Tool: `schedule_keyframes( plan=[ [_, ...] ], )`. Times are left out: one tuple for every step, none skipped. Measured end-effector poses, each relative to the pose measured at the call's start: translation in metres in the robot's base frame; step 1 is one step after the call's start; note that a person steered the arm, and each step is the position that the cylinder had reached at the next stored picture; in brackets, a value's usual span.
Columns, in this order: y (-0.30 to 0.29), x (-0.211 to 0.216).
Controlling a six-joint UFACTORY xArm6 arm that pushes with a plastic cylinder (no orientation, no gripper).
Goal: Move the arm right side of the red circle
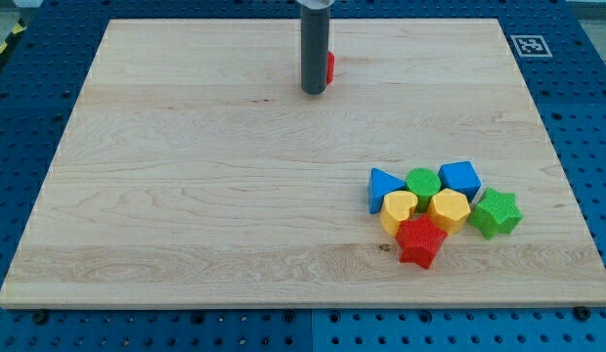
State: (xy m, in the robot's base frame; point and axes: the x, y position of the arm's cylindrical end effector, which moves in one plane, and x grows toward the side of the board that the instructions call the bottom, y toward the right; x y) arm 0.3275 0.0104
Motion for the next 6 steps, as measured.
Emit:
schedule_keyframes(
  plan=[
    [0.001, -0.028],
    [0.000, -0.042],
    [0.024, -0.017],
    [0.061, -0.013],
    [0.080, -0.043],
    [0.083, -0.044]
  ],
)
